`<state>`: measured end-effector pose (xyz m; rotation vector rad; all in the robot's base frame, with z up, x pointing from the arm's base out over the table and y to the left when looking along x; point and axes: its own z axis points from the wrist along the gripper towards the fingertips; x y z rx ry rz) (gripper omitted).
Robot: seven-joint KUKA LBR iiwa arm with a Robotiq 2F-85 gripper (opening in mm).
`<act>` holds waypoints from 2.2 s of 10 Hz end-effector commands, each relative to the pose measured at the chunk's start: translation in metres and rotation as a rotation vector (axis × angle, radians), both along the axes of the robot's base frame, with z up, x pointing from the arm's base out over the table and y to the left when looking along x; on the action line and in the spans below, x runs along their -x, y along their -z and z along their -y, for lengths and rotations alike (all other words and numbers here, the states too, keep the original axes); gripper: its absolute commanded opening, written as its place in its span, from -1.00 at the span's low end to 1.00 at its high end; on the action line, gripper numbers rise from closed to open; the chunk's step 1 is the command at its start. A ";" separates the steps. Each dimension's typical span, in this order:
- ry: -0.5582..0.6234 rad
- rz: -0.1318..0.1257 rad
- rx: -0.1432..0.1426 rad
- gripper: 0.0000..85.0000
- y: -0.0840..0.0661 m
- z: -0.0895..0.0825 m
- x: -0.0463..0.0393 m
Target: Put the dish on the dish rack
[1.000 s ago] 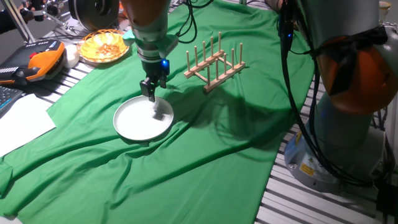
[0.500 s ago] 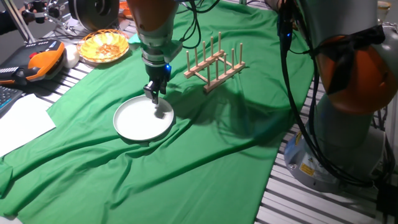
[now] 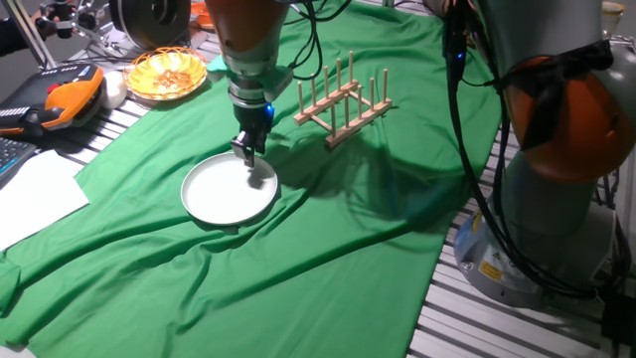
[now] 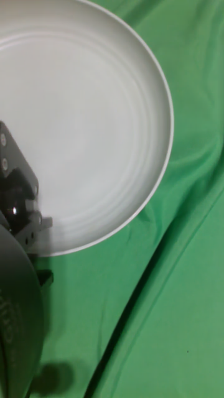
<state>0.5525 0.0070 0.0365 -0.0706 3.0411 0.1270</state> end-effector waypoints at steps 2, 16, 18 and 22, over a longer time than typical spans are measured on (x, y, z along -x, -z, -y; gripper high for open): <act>-0.019 0.000 -0.012 -0.60 0.000 -0.001 0.0004; 0.103 -0.167 0.083 -1.00 -0.112 0.008 0.0039; 0.134 -0.188 0.096 -1.00 -0.125 0.016 0.0040; 0.199 -0.221 0.172 -1.00 -0.150 0.048 0.0015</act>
